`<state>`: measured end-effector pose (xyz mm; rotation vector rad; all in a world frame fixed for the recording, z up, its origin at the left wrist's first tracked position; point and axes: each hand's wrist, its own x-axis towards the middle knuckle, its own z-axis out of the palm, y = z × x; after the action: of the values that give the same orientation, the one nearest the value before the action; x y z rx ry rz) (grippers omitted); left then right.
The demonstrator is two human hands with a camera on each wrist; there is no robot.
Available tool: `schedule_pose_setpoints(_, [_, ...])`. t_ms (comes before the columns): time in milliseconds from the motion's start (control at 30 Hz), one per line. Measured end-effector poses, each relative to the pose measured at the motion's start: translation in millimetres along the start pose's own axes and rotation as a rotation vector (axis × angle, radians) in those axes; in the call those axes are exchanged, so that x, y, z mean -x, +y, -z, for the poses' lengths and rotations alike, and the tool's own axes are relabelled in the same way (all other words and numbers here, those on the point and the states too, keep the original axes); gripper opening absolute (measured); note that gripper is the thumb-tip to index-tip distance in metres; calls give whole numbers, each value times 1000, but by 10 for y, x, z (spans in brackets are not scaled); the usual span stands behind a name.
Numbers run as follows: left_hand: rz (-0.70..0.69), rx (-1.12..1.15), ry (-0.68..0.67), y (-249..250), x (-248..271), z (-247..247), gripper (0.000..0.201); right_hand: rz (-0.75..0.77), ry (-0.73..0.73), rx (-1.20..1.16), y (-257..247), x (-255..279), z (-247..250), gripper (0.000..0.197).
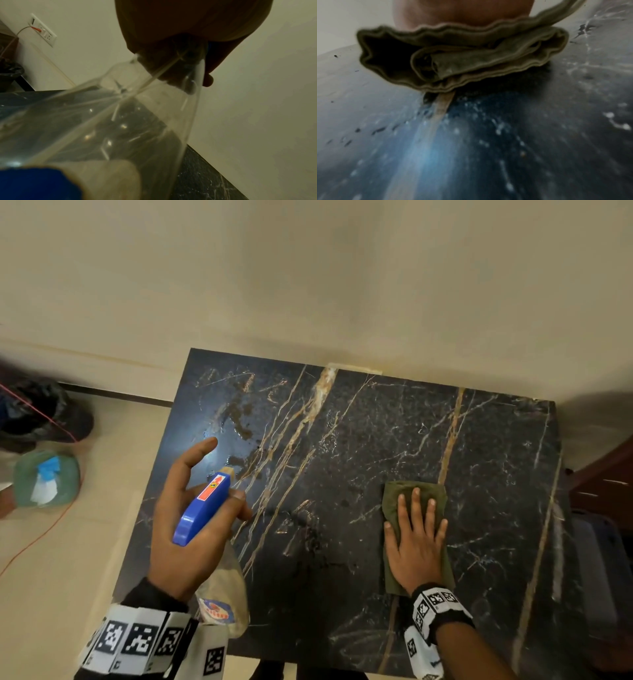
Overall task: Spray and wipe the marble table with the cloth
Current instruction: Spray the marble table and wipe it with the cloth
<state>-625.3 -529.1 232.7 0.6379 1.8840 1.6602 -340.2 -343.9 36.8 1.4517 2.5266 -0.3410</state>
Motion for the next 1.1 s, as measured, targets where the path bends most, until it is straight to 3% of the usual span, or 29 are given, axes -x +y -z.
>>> schedule_pose_setpoints(333, [63,-51,18,-1,-66,-30,72,-3,43,-21,-79,-348,49,65])
schedule_pose_setpoints(500, [76,-46,54,9,-95,2,69,30,40,-64,-693,-783,107,64])
schedule_pose_setpoints(633, [106,-101,54,-3,-161,-1,72,109,30,-60,-1039,-567,22,62])
schedule_pose_setpoints(833, [90,-87,39,-54,-334,-2,71,156,5,-28,-666,-677,96,63])
schedule_pose_setpoints(1100, [75,-17,34,-16,-551,-51,72,-172,59,-91,245,-1272,355,66])
